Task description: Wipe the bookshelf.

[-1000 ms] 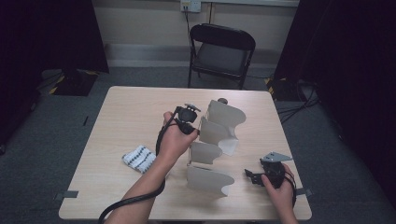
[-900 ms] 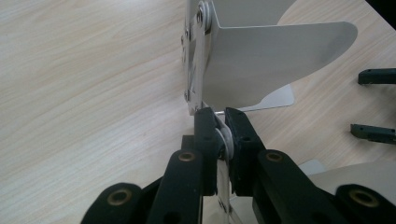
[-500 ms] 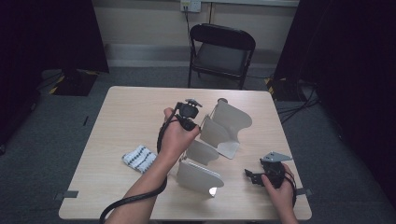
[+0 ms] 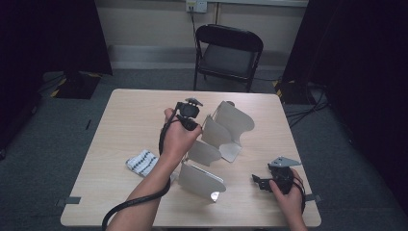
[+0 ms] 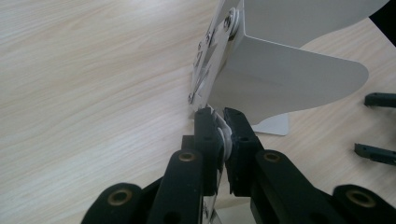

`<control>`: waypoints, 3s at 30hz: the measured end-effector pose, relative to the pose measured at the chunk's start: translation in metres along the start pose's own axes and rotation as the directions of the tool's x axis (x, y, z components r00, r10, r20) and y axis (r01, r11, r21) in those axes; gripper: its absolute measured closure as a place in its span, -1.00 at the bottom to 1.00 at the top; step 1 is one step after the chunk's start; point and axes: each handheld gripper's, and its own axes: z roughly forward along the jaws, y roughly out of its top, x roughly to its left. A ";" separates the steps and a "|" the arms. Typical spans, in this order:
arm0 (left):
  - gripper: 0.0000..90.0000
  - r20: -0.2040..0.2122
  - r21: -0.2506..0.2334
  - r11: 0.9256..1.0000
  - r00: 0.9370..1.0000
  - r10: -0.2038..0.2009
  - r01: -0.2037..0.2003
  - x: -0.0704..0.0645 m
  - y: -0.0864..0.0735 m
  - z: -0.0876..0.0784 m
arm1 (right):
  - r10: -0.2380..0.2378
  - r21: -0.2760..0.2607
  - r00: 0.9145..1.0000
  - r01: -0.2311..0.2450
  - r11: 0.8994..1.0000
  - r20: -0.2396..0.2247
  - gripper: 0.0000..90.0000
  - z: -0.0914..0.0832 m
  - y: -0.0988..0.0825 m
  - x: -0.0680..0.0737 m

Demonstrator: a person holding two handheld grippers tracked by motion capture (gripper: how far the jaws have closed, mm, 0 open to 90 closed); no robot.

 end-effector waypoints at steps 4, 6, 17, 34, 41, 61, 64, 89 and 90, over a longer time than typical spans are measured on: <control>0.89 -0.028 0.007 0.999 0.999 -0.037 0.037 0.015 0.001 -0.002 | -0.001 0.002 1.000 0.001 1.000 0.001 -0.67 0.000 0.000 0.000; 0.89 -0.035 0.004 0.998 0.998 -0.058 0.059 0.021 0.000 -0.004 | -0.001 0.002 1.000 0.001 1.000 0.000 -0.67 0.000 0.000 0.000; 0.89 -0.051 0.001 0.997 0.996 -0.076 0.076 0.025 0.005 -0.020 | 0.000 0.002 1.000 0.000 1.000 0.001 -0.67 0.000 0.000 0.000; 0.88 -0.035 -0.004 0.995 0.995 -0.098 0.098 0.019 0.023 -0.023 | -0.001 0.002 1.000 0.001 1.000 0.000 -0.67 0.000 0.000 0.000; 0.88 -0.077 0.000 0.991 0.988 -0.137 0.137 0.036 0.016 -0.024 | -0.002 0.003 1.000 0.002 1.000 -0.002 -0.67 0.000 0.000 0.000; 0.83 -0.025 0.025 0.994 0.994 -0.106 0.106 0.027 -0.009 0.009 | -0.009 0.002 1.000 0.009 1.000 -0.004 -0.67 -0.001 0.000 0.001; 0.59 0.002 -0.054 0.996 0.997 -0.074 0.074 0.030 -0.012 0.000 | -0.009 0.000 1.000 0.009 1.000 -0.004 -0.67 -0.001 -0.001 0.001; 0.22 0.109 -0.134 0.987 0.989 0.101 -0.086 0.062 -0.115 0.009 | -0.005 0.003 1.000 0.005 1.000 0.002 -0.67 -0.001 -0.001 0.001; 0.27 0.112 -0.138 0.987 0.988 0.102 -0.087 0.061 -0.117 0.010 | -0.005 0.002 1.000 0.005 1.000 0.002 -0.67 -0.001 -0.001 0.001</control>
